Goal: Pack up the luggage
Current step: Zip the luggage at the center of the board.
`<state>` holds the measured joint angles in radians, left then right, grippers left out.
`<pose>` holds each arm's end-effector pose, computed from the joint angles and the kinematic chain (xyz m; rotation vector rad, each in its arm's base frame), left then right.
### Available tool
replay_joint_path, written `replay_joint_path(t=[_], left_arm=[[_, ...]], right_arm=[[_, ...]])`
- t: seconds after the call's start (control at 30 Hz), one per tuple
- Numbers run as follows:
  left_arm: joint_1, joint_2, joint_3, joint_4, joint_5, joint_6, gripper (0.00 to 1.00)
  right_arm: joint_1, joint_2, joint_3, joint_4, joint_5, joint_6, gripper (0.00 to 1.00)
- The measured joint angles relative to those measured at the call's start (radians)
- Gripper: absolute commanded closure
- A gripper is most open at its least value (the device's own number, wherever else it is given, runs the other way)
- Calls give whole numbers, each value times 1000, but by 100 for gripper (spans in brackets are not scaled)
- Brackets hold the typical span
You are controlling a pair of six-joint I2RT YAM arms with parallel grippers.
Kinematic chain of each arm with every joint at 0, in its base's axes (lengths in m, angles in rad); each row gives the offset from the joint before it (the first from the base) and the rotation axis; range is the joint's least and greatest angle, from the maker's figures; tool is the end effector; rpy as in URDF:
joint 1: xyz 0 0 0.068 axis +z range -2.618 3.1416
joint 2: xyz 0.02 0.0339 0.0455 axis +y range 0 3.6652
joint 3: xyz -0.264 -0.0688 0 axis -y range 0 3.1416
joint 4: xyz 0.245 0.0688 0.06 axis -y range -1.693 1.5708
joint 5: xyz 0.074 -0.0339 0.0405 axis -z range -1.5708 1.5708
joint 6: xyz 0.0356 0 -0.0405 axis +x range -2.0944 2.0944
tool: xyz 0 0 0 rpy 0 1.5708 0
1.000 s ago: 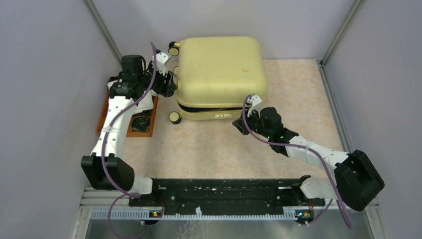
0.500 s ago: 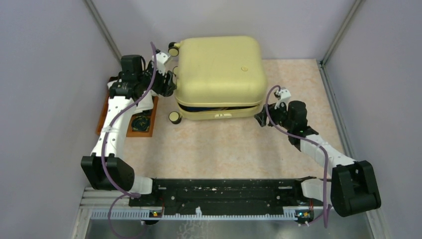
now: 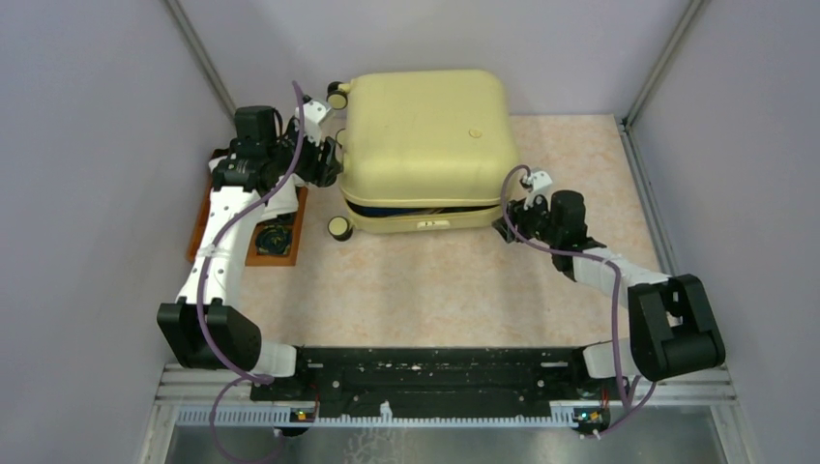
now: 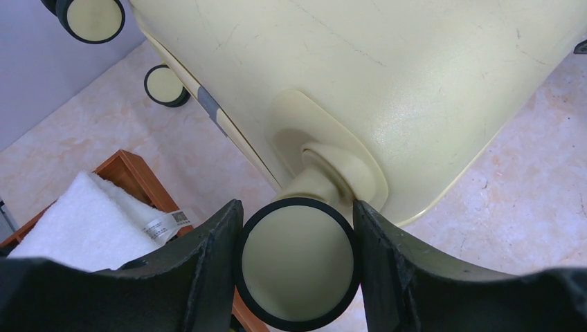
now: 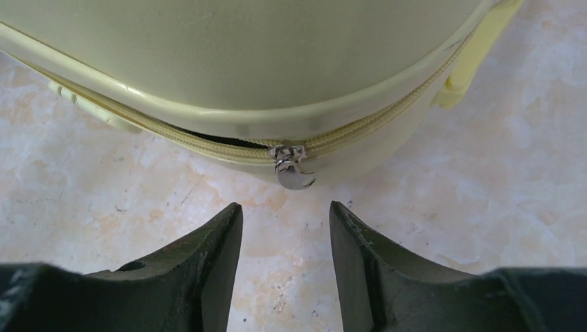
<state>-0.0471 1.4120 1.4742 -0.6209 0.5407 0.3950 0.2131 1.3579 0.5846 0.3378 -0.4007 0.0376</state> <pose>0.3065 -0.0328 0.3939 0.7522 1.9198 -0.3608 0.2690 0.0724 0.1983 -0.4326 1.9664 0.5615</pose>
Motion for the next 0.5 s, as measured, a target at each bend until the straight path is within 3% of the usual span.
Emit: replay_joint_path(t=[0.5], left_arm=[[0,0,0,0,-5,7,100]], right_arm=[[0,19,27,84,5,15,63]])
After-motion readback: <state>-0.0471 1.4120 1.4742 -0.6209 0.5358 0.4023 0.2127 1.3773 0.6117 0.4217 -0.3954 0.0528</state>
